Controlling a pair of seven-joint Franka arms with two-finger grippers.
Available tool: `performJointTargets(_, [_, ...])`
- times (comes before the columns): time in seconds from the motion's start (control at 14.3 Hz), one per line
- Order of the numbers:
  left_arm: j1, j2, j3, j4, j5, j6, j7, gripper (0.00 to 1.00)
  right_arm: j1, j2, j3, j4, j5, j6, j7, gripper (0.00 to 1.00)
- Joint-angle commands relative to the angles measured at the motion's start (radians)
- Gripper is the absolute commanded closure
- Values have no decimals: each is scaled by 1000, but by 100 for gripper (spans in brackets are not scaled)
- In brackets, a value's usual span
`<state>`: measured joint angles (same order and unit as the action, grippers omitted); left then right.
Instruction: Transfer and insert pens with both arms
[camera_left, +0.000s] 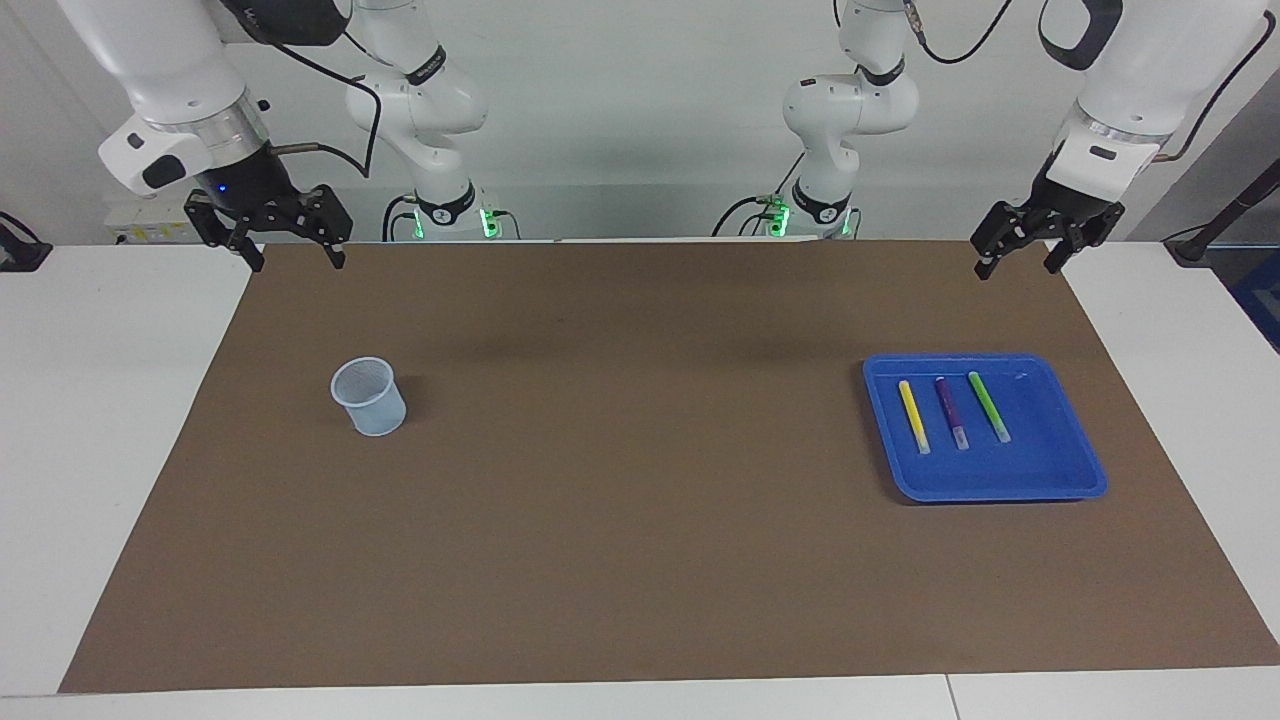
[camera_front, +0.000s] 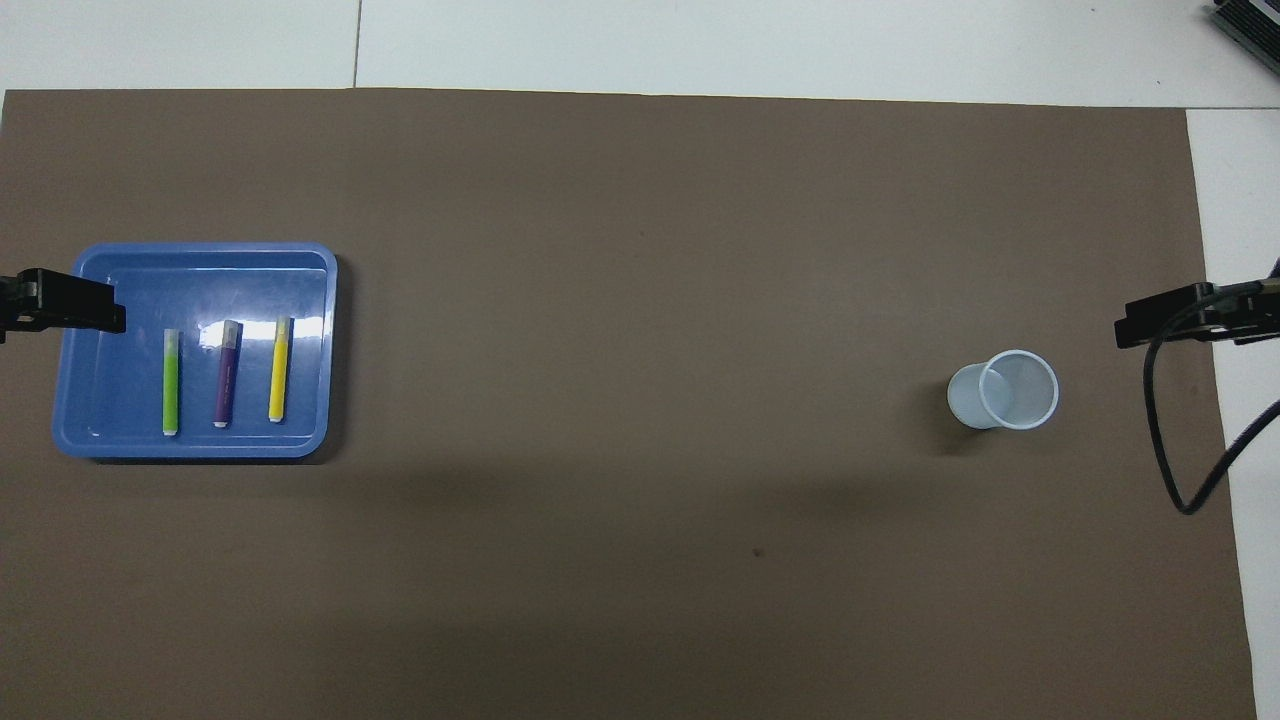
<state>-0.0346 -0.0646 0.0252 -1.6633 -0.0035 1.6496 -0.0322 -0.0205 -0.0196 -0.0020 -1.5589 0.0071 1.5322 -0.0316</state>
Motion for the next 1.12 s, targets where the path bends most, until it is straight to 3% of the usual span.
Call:
performJointTargets(0.0, [5, -63, -1, -102, -12, 59, 3, 0, -9, -16, 5, -16, 5, -1, -5, 0])
performJointTargets(0.35, [-2, -112, -1, -251, -12, 191, 17, 0, -9, -16, 5, -16, 5, -1, -5, 0])
performJointTargets(1.05, [-25, -55, -4, -392, -12, 363, 18, 0, -9, -16, 5, -16, 5, -1, -5, 0])
